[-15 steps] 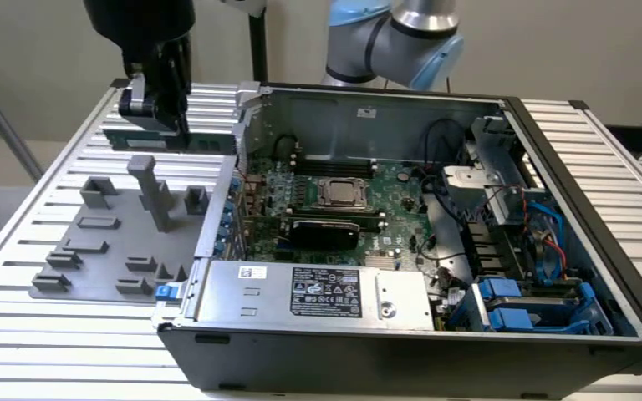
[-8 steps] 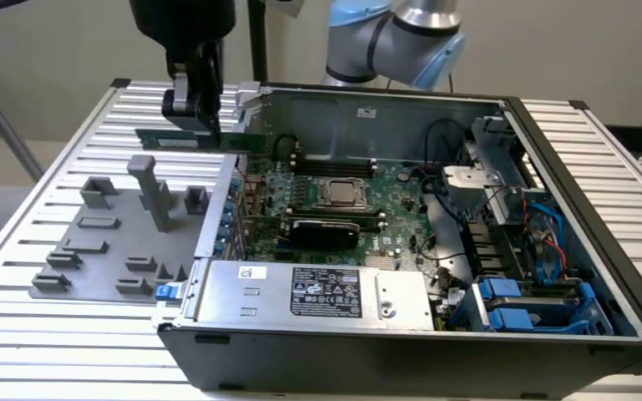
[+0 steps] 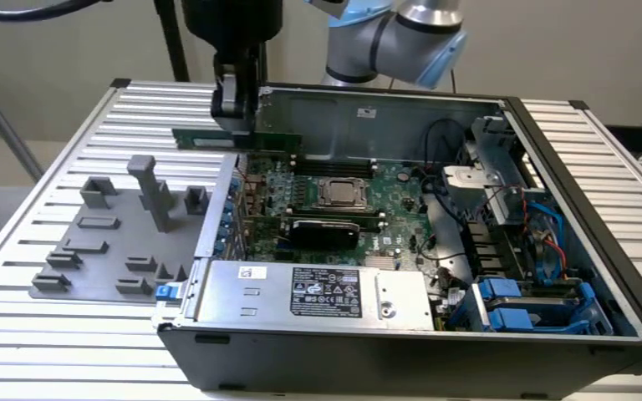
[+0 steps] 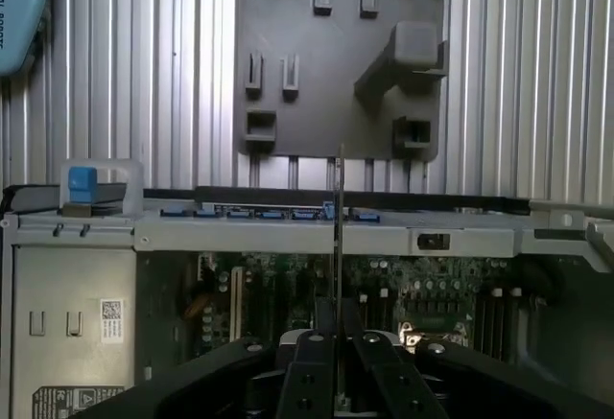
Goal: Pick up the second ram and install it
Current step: 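Insert the second ram into the second slot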
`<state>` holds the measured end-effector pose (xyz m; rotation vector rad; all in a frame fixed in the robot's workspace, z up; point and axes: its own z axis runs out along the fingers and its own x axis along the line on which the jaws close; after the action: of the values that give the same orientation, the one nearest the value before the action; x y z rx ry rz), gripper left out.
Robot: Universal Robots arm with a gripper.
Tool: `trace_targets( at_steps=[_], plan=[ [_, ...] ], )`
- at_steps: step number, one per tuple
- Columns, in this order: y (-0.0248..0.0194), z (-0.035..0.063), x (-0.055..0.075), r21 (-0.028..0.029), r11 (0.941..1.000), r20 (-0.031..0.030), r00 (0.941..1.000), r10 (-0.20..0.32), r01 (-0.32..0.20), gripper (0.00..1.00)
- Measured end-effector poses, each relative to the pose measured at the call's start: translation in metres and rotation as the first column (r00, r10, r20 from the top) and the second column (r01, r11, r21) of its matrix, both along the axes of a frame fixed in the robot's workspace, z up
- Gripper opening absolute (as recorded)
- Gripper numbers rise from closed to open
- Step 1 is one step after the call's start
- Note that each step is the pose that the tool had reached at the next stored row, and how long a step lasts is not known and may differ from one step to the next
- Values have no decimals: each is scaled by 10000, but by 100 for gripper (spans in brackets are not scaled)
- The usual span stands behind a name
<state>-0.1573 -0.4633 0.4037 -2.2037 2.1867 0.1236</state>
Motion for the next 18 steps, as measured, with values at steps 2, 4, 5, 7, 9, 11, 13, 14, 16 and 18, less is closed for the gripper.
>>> trace_targets(
  at_steps=[2,4,5,7,9,11,13,14,16,18],
  plan=[
    [7,0,90,3,10000,0,10000,-1,1,0],
    [17,-1,180,4,10000,1,10000,0,0,0],
    [25,0,228,3,10000,1,10000,0,0,0],
    [47,-1,314,4,10000,1,10000,-1,1,0],
    [82,-5,388,3,10000,0,10000,0,0,0],
    [130,-12,455,4,10000,1,10000,0,0,0],
    [186,-22,515,4,10000,0,10000,-1,1,0],
    [216,-28,543,4,10000,1,10000,0,0,0],
    [285,-46,596,4,10000,1,10000,-1,1,0],
    [363,-72,640,2,10000,0,10000,-2,2,0]
  ],
)
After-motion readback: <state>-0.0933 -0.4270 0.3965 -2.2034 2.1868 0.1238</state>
